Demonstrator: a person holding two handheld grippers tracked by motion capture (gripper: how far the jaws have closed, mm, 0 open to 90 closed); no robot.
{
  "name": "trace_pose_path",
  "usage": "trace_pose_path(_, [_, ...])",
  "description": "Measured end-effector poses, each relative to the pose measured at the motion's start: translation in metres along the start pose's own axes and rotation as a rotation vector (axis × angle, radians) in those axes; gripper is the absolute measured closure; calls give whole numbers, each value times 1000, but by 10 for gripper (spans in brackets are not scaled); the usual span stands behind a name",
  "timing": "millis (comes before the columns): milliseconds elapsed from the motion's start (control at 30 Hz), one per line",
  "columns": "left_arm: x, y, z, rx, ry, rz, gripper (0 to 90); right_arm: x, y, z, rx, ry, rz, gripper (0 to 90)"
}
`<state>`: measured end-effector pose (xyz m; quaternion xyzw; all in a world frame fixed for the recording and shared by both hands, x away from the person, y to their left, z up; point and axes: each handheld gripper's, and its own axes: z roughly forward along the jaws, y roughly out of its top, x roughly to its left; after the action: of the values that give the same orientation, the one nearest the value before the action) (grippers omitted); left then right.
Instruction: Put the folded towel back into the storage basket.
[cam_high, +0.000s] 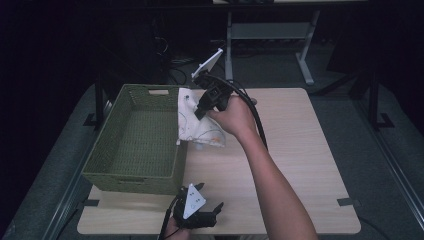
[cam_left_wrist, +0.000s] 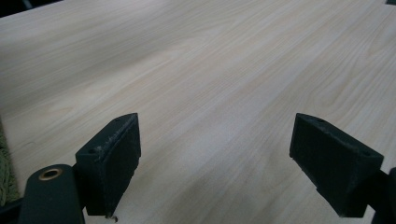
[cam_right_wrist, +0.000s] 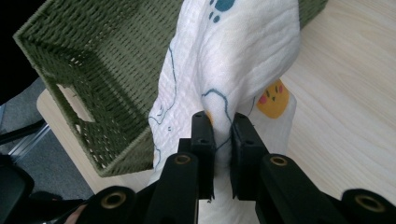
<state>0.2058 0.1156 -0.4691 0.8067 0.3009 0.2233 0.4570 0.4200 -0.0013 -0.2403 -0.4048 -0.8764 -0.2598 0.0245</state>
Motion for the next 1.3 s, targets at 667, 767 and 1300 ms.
trace_pose_path(667, [0,0,0,-6,0,-7,167,27,26,13,-7,47,-30,812])
trace_pose_path(767, [0,0,0,-7,1,-6,167,29,29,18,-14,65,-31,812])
trace_pose_path(1300, [0,0,0,-8,-1,-6,167,39,41,37,-81,197,3,812])
